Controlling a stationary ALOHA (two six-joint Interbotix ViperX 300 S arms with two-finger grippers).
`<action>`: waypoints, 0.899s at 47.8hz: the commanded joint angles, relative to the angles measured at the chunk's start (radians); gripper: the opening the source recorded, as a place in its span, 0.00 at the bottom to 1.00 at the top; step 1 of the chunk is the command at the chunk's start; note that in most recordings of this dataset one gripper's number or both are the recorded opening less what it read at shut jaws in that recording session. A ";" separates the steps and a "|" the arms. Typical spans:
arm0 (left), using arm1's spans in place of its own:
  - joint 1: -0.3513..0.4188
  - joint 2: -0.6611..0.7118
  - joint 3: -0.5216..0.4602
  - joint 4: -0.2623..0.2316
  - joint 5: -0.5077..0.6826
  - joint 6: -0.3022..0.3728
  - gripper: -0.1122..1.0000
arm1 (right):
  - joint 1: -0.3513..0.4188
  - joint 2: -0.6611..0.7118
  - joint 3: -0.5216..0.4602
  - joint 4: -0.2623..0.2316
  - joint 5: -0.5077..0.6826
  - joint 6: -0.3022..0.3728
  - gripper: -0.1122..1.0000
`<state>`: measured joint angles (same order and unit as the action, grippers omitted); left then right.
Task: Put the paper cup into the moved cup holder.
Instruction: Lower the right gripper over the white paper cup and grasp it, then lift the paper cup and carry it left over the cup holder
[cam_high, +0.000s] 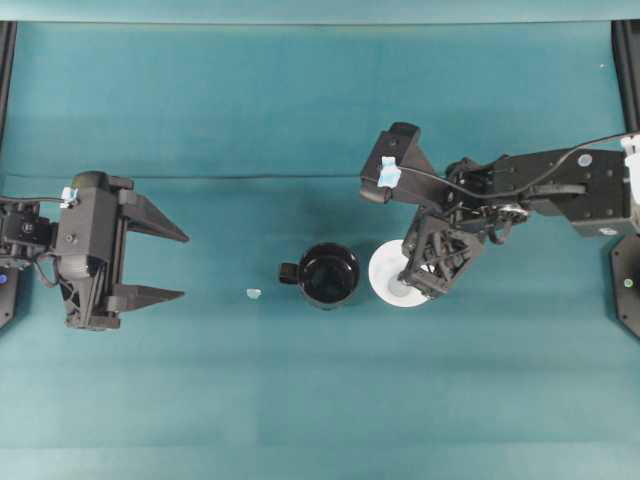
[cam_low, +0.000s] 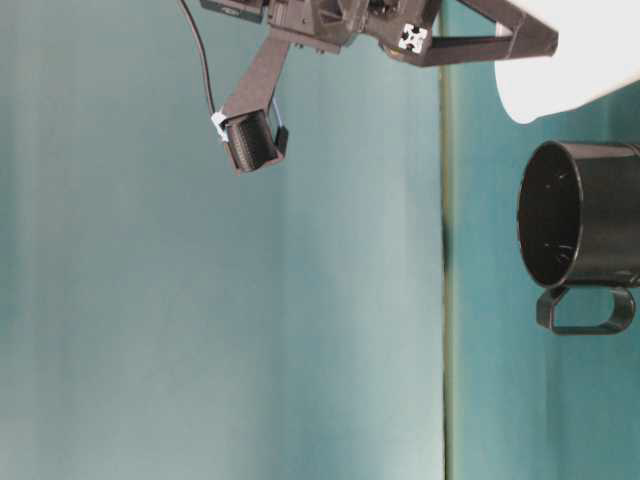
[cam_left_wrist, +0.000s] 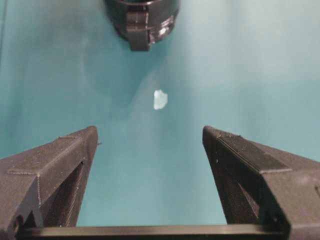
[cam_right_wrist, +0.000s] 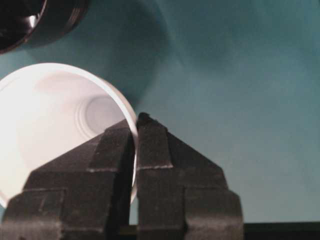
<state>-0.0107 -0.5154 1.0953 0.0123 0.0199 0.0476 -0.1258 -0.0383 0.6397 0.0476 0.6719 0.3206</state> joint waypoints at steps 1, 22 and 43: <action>-0.002 0.000 -0.014 0.003 -0.005 0.002 0.86 | -0.012 -0.054 -0.031 0.015 0.037 0.006 0.02; -0.002 0.002 -0.014 0.002 -0.005 0.002 0.86 | -0.038 -0.117 -0.276 0.017 0.311 0.000 0.02; -0.002 0.002 -0.014 0.003 -0.005 0.002 0.86 | -0.015 -0.063 -0.353 0.017 0.258 0.003 0.02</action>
<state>-0.0107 -0.5108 1.0953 0.0123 0.0184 0.0476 -0.1488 -0.0982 0.3191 0.0614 0.9465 0.3206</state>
